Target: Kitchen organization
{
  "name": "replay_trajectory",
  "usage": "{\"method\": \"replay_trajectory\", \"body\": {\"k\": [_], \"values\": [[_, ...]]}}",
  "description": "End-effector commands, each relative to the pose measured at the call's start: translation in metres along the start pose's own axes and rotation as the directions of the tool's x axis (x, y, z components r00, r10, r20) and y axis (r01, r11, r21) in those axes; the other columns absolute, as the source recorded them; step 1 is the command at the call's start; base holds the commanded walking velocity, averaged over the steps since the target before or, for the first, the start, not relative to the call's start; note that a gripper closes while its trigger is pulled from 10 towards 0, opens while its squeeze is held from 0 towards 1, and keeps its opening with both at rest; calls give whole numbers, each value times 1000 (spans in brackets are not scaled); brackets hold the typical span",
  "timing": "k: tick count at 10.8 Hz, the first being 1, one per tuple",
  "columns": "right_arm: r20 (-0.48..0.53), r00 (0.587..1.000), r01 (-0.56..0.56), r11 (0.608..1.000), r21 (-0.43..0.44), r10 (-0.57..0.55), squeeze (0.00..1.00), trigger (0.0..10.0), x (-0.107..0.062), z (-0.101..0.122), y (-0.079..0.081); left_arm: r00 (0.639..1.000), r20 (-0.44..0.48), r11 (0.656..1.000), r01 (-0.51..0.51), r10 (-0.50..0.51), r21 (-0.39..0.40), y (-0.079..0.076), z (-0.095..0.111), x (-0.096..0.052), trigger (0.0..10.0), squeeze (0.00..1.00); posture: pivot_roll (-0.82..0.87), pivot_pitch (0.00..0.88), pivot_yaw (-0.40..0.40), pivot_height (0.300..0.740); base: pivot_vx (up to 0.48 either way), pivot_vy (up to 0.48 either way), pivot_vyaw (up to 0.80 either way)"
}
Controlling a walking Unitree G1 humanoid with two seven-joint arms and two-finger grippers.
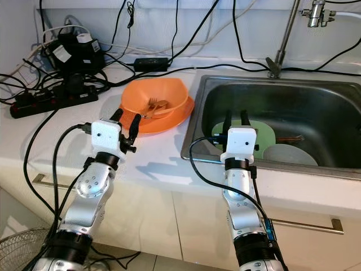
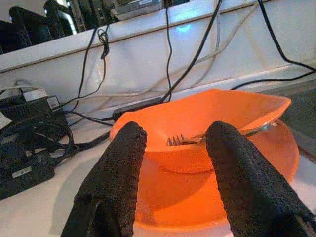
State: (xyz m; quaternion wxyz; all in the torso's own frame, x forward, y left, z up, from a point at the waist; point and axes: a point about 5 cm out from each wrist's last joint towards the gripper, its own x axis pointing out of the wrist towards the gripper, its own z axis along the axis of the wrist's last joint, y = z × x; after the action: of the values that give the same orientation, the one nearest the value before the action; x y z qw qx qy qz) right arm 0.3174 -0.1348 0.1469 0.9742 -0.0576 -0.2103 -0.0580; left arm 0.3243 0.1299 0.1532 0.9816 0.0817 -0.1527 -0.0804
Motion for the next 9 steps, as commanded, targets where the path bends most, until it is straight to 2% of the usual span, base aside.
{"method": "replay_trajectory", "body": {"k": [1, 5, 9], "values": [[-17, 1000, 1, 1000, -10, -1, 0, 10000, -2, -2, 0, 1000, 8, 1000, -1, 1, 4, 1, 2, 3, 10000, 0, 41, 2, 83, 740, 0, 0, 0], [-14, 1000, 3, 1000, -10, -3, 0, 10000, 0, -1, -1, 1000, 9, 1000, 25, -25, 0, -6, 3, 13, 10000, 0, 37, 0, 83, 740, 0, 0, 0], [-10, 1000, 2, 1000, -5, -2, 0, 10000, 1, -1, 0, 988, 109, 993, 113, -114, 18, -20, 23, 17, 10000, 0, 43, 0, 80, 740, 0, 0, 0]]}}
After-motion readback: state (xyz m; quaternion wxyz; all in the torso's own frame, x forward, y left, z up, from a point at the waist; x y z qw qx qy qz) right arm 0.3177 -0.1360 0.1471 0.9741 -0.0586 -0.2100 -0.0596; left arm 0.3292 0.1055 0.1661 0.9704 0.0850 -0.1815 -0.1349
